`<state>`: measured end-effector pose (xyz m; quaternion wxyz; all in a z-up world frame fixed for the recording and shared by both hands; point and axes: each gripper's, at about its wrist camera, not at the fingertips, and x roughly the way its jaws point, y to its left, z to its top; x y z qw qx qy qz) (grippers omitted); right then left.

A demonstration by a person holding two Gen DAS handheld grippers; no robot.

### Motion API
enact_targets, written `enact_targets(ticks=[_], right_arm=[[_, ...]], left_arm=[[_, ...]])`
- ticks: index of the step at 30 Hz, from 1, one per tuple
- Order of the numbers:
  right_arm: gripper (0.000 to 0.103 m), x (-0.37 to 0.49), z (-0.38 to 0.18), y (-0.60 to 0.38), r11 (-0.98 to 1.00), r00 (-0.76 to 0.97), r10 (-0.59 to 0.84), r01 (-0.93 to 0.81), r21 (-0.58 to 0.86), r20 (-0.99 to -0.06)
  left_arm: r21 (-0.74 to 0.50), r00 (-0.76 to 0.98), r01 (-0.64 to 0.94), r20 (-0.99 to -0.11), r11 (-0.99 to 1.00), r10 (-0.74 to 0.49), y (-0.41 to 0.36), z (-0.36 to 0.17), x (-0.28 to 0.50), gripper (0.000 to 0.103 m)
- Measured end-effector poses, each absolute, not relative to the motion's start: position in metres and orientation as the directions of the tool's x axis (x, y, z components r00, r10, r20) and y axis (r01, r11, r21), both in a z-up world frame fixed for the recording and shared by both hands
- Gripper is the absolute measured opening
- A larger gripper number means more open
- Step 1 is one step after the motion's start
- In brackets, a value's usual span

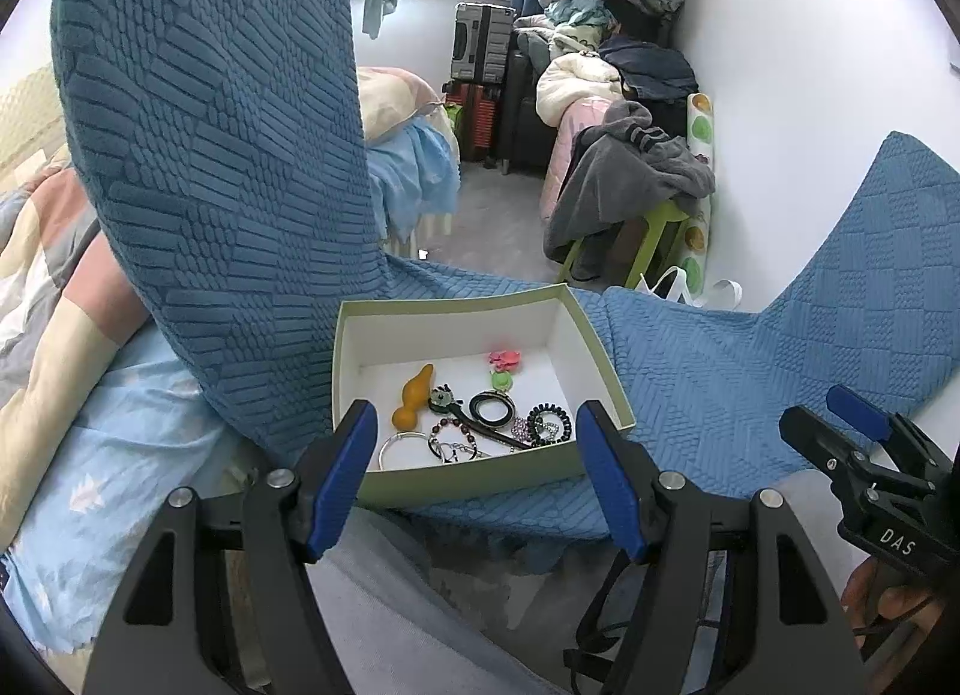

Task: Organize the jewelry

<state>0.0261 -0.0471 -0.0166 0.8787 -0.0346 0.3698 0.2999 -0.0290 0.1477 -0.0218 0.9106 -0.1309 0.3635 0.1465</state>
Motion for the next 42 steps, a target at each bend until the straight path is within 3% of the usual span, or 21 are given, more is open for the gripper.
enact_targets(ticks=[4, 7, 10, 15, 19, 42], right_arm=[[0.101, 0.025, -0.015, -0.049, 0.822, 0.560, 0.497, -0.549, 0.151, -0.663], [0.103, 0.025, -0.013, -0.049, 0.825, 0.569, 0.494, -0.546, 0.146, -0.658], [0.103, 0.025, -0.012, -0.049, 0.826, 0.571, 0.491, -0.545, 0.144, -0.658], [0.103, 0.025, -0.012, -0.048, 0.824, 0.570, 0.496, -0.548, 0.146, -0.655], [0.103, 0.025, -0.012, -0.049, 0.822, 0.573, 0.499, -0.550, 0.147, -0.650], [0.103, 0.025, -0.006, -0.054, 0.822, 0.581, 0.504, -0.550, 0.149, -0.639]], left_arm=[[-0.140, 0.690, -0.368, -0.703, 0.919, 0.169, 0.147, -0.023, -0.029, 0.069], [-0.144, 0.690, -0.373, -0.704, 0.917, 0.171, 0.148, -0.023, -0.031, 0.071], [-0.141, 0.691, -0.380, -0.700, 0.914, 0.179, 0.149, -0.021, -0.032, 0.081], [-0.141, 0.687, -0.397, -0.701, 0.907, 0.192, 0.153, -0.020, -0.033, 0.086], [-0.144, 0.687, -0.406, -0.699, 0.902, 0.198, 0.156, -0.020, -0.036, 0.102], [-0.147, 0.683, -0.383, -0.710, 0.912, 0.173, 0.157, -0.019, -0.038, 0.102]])
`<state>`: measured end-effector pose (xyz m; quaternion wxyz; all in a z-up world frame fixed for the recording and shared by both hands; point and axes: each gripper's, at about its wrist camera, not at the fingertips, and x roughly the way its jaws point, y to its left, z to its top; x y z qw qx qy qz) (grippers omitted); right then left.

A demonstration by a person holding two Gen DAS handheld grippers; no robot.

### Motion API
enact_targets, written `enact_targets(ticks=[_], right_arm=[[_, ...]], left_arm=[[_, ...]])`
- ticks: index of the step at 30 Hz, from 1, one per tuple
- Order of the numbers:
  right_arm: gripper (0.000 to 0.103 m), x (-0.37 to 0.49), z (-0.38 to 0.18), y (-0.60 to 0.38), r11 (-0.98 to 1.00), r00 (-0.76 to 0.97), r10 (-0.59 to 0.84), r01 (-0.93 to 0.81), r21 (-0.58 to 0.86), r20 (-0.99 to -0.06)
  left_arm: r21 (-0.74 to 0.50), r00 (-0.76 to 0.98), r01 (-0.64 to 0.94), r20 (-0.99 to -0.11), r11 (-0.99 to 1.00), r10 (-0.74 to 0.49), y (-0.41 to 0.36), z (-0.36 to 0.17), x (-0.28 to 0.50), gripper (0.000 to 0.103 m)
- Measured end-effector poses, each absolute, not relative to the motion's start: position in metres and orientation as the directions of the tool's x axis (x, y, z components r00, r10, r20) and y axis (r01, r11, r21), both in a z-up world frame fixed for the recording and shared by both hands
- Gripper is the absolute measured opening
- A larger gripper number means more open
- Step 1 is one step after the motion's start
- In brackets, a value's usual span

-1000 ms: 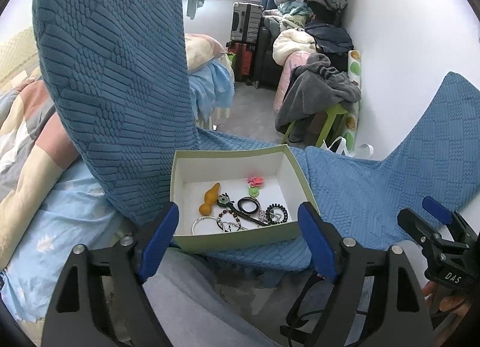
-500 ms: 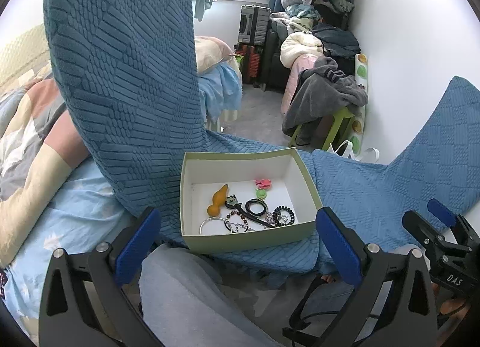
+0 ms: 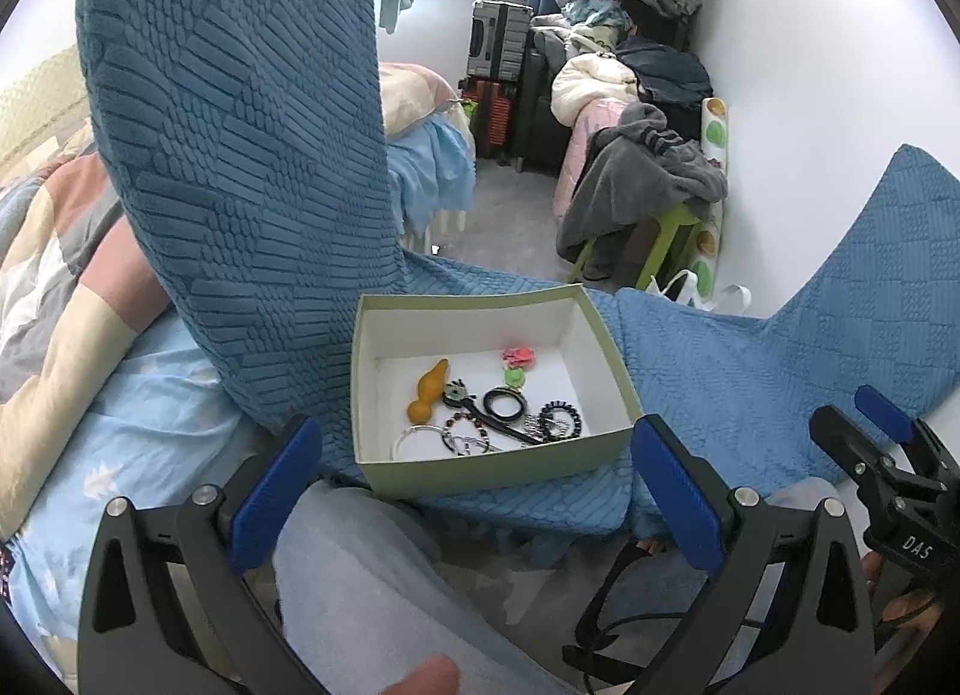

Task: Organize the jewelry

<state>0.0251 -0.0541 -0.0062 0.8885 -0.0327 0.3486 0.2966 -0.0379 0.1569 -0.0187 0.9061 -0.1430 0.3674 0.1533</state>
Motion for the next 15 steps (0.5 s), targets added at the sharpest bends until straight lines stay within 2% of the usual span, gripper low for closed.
enact_targets(ticks=[15], right_arm=[[0.103, 0.0221, -0.0076, -0.0537, 0.828, 0.589, 0.487, -0.546, 0.128, -0.645]], left_arm=[[-0.142, 0.678, -0.391, -0.713, 0.909, 0.180, 0.1539, -0.0182, -0.0382, 0.102]])
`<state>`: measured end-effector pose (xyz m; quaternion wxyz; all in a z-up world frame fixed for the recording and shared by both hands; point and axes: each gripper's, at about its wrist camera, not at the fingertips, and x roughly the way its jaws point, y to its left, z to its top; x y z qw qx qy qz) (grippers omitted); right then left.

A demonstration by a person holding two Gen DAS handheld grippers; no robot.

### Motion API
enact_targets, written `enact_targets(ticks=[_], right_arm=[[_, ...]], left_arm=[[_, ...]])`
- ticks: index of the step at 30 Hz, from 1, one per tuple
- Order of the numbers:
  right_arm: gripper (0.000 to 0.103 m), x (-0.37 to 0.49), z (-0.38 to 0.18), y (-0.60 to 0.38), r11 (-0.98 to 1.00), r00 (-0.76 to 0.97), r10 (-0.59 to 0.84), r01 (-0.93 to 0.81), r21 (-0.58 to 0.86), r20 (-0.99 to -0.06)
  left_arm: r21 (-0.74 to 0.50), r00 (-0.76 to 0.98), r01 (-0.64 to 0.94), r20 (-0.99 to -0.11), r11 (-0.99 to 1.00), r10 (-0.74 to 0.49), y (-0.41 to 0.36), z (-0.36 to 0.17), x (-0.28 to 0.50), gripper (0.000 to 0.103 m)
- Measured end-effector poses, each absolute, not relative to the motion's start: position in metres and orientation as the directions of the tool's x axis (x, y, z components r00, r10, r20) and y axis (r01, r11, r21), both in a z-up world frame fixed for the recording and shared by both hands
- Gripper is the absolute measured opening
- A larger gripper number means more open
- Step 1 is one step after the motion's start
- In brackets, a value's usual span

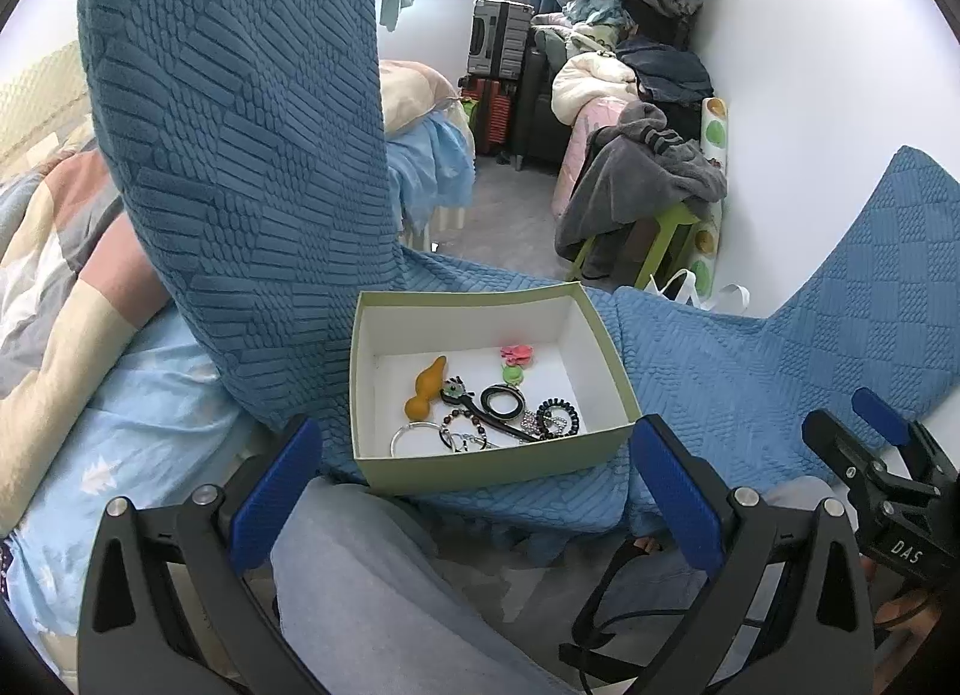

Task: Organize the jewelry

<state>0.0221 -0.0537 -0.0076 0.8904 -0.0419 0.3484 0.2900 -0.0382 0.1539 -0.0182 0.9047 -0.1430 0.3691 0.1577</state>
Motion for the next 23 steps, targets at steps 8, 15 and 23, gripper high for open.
enact_targets(ticks=[8, 15, 23], right_arm=[[0.103, 0.0192, -0.0054, -0.0523, 0.825, 0.596, 0.490, -0.553, 0.117, -0.636], [0.103, 0.0200, -0.0053, -0.0528, 0.828, 0.597, 0.485, -0.549, 0.115, -0.639], [0.103, 0.0195, -0.0035, -0.0513, 0.822, 0.595, 0.488, -0.560, 0.107, -0.639]], left_arm=[[-0.143, 0.684, -0.389, -0.706, 0.910, 0.182, 0.1556, -0.0174, -0.0406, 0.102], [-0.140, 0.686, -0.391, -0.704, 0.910, 0.186, 0.1588, -0.0154, -0.0418, 0.102], [-0.142, 0.685, -0.392, -0.704, 0.909, 0.185, 0.1592, -0.0146, -0.0426, 0.102]])
